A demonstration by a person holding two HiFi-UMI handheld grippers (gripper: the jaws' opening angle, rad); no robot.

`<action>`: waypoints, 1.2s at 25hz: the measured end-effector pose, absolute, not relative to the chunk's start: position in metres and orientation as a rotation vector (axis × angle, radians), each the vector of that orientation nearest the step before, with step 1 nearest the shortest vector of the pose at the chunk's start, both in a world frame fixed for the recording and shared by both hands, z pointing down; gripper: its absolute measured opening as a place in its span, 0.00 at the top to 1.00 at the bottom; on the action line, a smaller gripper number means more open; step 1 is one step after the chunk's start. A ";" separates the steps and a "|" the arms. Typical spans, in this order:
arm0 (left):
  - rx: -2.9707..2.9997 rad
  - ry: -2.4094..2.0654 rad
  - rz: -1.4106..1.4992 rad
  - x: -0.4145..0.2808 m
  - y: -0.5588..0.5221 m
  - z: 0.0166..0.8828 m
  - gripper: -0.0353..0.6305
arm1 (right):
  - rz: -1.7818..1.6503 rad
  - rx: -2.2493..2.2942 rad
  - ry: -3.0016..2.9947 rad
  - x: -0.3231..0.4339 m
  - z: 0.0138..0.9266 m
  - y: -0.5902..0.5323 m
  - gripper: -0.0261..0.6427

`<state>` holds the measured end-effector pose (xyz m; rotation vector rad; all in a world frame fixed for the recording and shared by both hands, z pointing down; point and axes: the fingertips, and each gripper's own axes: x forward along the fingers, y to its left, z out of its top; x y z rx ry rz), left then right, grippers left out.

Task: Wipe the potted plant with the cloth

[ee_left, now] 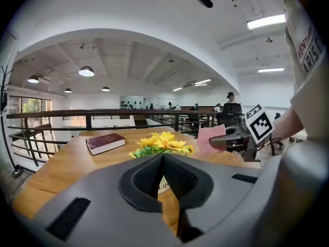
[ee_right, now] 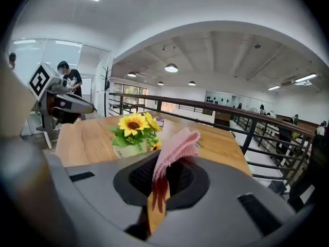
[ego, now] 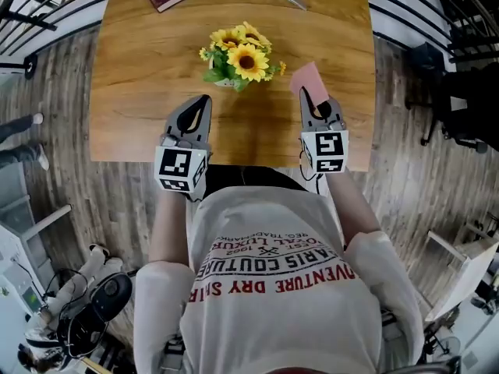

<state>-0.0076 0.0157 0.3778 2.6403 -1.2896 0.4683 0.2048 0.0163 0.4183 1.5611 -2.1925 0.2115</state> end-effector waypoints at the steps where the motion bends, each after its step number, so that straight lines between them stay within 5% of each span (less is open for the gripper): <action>1: 2.648 -1.269 0.485 -0.006 0.009 0.383 0.92 | 0.223 1.563 -2.175 0.207 0.426 0.011 0.91; 11: 2.667 -1.076 0.676 0.010 -0.037 0.445 0.92 | 0.337 1.452 -2.080 0.191 0.501 -0.027 0.91; 30: 2.601 -0.934 0.617 0.005 -0.065 0.474 0.92 | 0.257 1.240 -2.136 0.104 0.545 -0.049 0.91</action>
